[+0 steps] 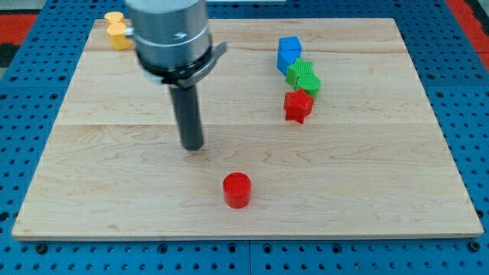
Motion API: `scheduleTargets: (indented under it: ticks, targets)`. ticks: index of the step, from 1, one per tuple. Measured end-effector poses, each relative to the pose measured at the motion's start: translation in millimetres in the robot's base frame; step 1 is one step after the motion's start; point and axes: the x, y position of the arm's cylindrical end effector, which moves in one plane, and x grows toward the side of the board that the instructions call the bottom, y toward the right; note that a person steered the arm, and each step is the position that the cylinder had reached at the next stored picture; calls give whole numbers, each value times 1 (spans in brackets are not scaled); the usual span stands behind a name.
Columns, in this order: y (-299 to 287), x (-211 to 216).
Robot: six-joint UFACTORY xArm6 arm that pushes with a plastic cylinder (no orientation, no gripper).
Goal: Move the red circle to the up and a bit right
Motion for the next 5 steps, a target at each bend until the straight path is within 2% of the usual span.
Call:
scheduleTargets:
  ticks: [1, 3, 5]
  targets:
    - [-9, 41]
    - [-8, 84]
    - [30, 97]
